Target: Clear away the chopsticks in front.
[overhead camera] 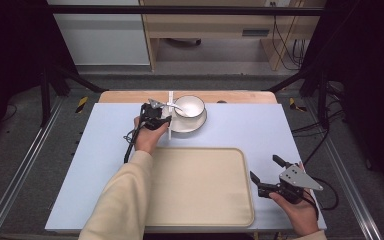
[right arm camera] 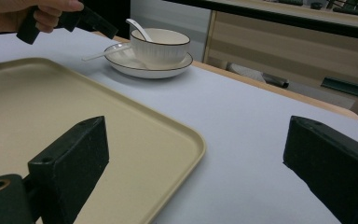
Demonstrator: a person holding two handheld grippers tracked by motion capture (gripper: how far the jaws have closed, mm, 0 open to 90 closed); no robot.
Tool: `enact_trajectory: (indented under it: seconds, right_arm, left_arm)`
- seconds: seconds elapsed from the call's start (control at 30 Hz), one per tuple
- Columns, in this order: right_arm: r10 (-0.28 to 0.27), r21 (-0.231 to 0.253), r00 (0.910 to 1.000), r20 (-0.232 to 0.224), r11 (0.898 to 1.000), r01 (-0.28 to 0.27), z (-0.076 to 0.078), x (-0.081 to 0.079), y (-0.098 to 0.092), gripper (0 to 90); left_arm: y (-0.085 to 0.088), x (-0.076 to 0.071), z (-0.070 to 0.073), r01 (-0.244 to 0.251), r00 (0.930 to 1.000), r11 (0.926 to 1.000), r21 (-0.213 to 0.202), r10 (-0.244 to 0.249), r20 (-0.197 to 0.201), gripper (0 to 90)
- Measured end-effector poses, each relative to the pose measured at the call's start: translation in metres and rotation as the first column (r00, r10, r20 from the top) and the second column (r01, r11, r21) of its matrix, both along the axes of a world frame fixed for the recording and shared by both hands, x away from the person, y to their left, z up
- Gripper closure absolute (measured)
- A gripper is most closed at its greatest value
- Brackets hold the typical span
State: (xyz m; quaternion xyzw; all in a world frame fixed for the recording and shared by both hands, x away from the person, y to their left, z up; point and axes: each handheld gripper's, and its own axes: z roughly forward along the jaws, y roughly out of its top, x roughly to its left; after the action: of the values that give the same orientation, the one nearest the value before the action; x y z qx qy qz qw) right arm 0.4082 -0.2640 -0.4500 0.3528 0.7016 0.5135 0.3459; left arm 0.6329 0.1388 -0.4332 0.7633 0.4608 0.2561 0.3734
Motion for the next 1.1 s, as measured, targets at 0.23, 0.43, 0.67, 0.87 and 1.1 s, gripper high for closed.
enact_trajectory:
  seconds: [0.23,0.43,0.67,0.87,1.1]
  right_arm:
    - [0.008,-0.004,0.9999,-0.008,1.0,-0.008,-0.001,0.0,0.001,6.7]
    - [0.007,-0.005,1.0,-0.003,1.0,-0.007,0.0,0.0,0.0,7.0]
    - [0.006,-0.008,1.0,-0.003,1.0,-0.006,0.0,0.0,0.001,7.0]
    - [0.01,-0.014,0.9999,-0.004,1.0,-0.01,-0.001,-0.001,0.001,7.0]
    - [0.015,-0.018,0.9999,-0.008,1.0,-0.015,-0.001,-0.001,0.003,7.0]
  left_arm:
    - [-0.005,0.002,-0.006,-0.024,0.9997,0.9997,0.011,0.024,-0.009,57.5]
    - [-0.007,0.003,-0.013,-0.042,0.9989,0.999,0.012,0.042,-0.022,59.2]
    - [-0.008,0.005,-0.018,-0.069,0.9971,0.9975,0.015,0.07,-0.031,62.2]
    - [-0.009,0.008,-0.023,-0.094,0.9949,0.9956,0.01,0.094,-0.037,68.9]
    - [-0.013,0.011,-0.025,-0.125,0.9912,0.9922,0.0,0.124,-0.044,72.6]
